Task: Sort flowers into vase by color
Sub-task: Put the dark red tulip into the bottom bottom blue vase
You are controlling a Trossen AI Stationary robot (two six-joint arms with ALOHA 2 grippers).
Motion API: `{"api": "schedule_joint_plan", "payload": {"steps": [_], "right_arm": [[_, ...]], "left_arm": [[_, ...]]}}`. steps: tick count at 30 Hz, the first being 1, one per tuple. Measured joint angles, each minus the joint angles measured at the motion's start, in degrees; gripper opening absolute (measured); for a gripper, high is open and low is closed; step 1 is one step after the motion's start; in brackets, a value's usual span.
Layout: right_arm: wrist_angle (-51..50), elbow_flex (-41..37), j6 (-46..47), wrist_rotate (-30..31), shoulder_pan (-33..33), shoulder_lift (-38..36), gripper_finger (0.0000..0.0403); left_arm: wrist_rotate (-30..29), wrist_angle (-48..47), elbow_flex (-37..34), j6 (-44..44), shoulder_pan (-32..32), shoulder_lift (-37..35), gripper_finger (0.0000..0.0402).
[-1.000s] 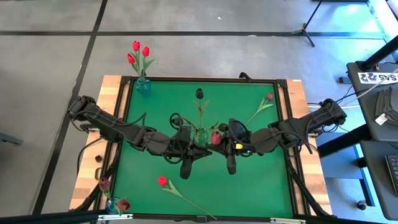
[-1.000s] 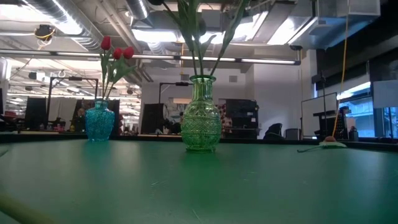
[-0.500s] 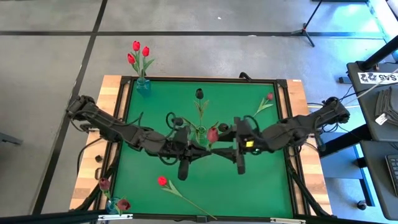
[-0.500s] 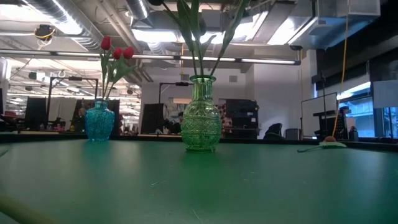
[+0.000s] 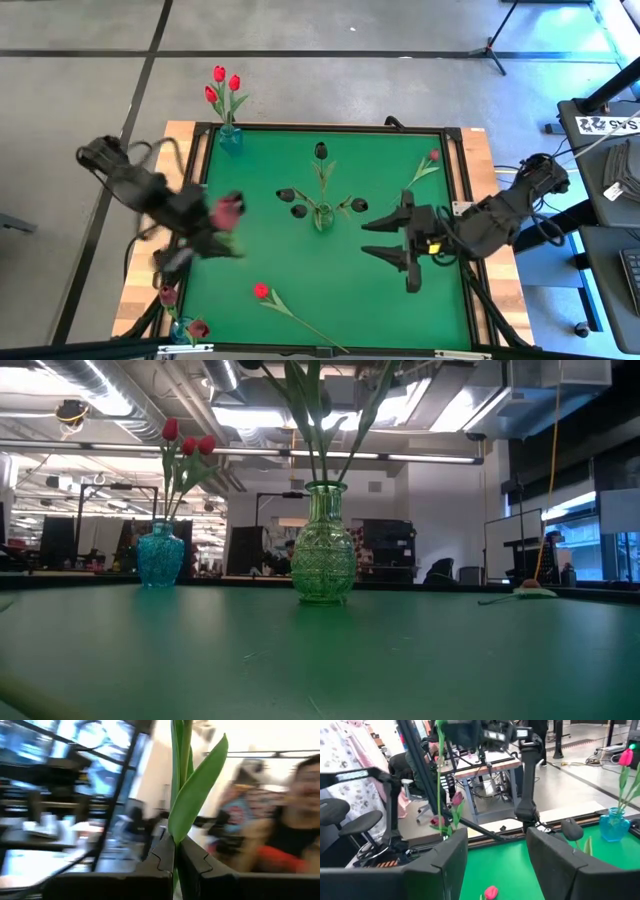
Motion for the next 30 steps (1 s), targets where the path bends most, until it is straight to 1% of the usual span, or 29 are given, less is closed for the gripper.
{"api": "schedule_joint_plan", "payload": {"steps": [3, 7, 14, 16, 18, 20, 23, 26, 30], "right_arm": [[-0.5, 0.0, 0.0, 0.1, 1.0, 0.2, 0.0198], [-0.7, 0.0, 0.3, 2.5, 2.5, 0.5, 0.0198], [-0.9, 0.0, 7.4, 7.4, 4.7, 2.0, 0.0198], [-1.0, 0.0, 9.5, 9.6, 4.7, 2.8, 0.0198], [-1.2, 0.0, 12.8, 10.5, 4.7, 3.8, 0.0198], [-1.3, 0.0, 15.5, 11.1, 4.6, 5.0, 0.0198], [-1.2, 0.0, 18.6, 14.4, 4.6, 6.7, 0.0198], [-1.3, 0.0, 22.3, 17.5, 4.6, 8.5, 0.0198], [-1.2, 0.0, 26.9, 18.4, 4.6, 10.2, 0.0198]], "left_arm": [[0.9, -2.1, 0.1, -0.4, -3.7, -2.3, 0.0000], [-0.7, -4.0, 0.0, 0.1, -8.2, -2.5, 0.0000], [-1.3, -5.6, 0.0, 1.8, -15.3, -2.6, 0.0000], [-1.3, -7.4, 0.0, 1.3, -17.9, -2.6, 0.0000], [-1.3, -8.4, 0.0, -0.1, -20.6, -2.5, 0.0000], [-1.3, -8.2, 0.0, -0.6, -23.3, -2.5, 0.0000], [-1.3, -7.5, 0.0, -0.9, -27.0, -2.6, 0.0000], [-1.2, -6.0, 0.0, -0.6, -29.2, -2.5, 0.0000], [-2.7, -5.1, 0.0, 2.4, -30.6, -2.5, 0.0000]]}}
